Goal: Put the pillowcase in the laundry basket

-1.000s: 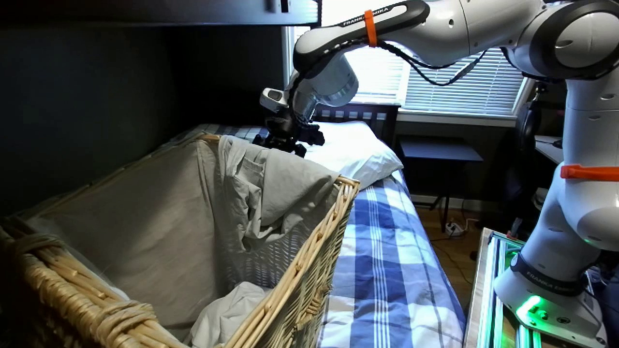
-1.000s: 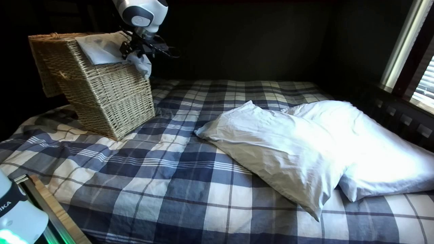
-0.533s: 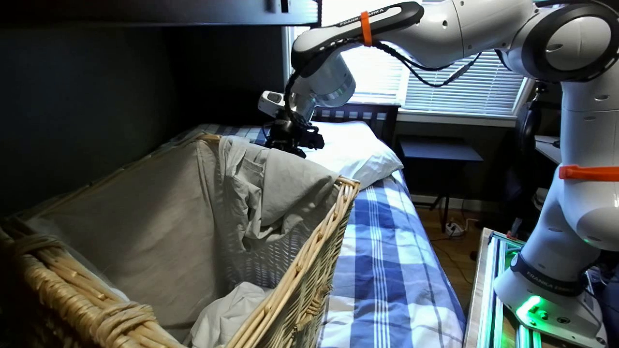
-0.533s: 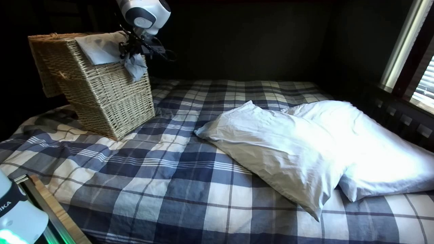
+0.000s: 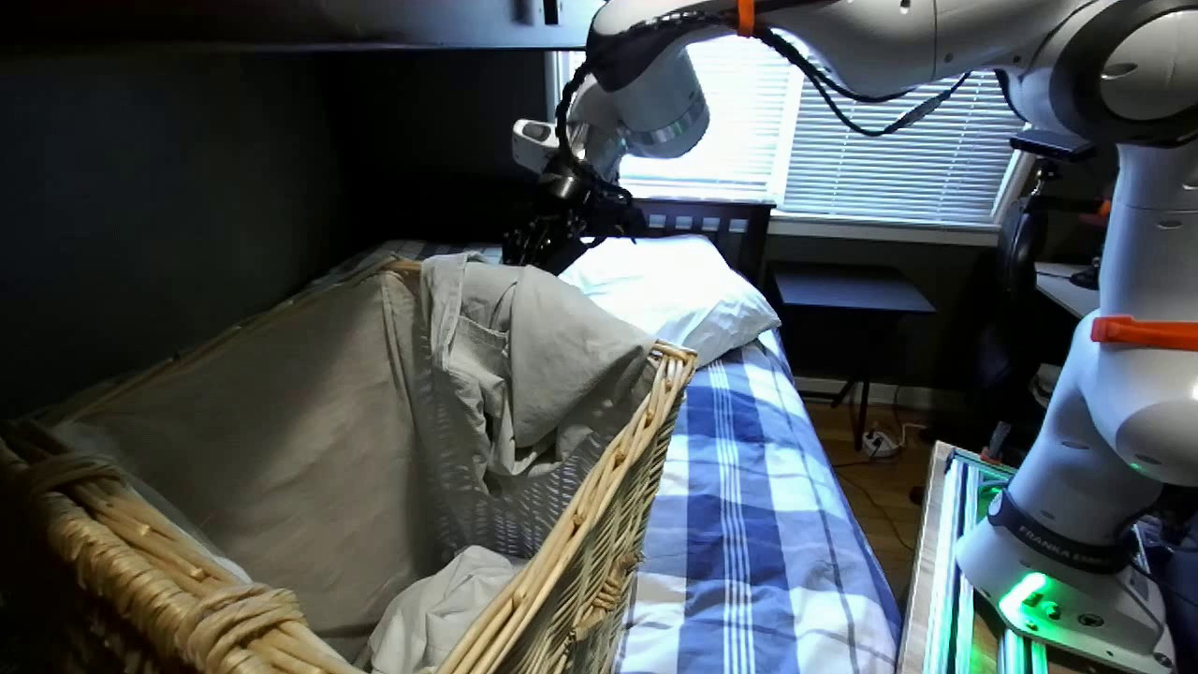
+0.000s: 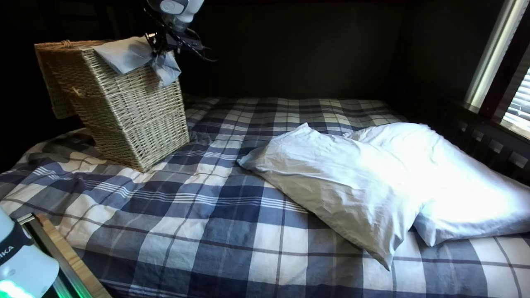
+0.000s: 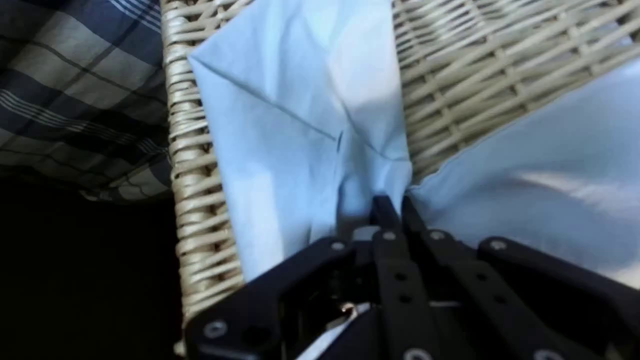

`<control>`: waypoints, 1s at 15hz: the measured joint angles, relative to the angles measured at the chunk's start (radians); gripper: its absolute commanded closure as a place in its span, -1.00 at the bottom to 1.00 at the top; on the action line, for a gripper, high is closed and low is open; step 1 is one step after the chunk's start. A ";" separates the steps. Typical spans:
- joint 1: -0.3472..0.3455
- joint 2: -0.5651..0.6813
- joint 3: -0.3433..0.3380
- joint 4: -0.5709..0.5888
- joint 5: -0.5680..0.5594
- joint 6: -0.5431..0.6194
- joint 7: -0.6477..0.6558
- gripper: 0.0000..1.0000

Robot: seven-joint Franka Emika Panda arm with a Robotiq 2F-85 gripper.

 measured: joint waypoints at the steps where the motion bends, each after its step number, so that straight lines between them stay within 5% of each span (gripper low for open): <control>1: 0.000 -0.027 0.000 0.001 0.001 -0.006 0.041 0.98; 9: 0.034 -0.182 0.016 0.017 0.144 -0.105 0.098 0.98; 15: 0.107 -0.189 0.052 -0.006 0.249 -0.055 0.077 0.98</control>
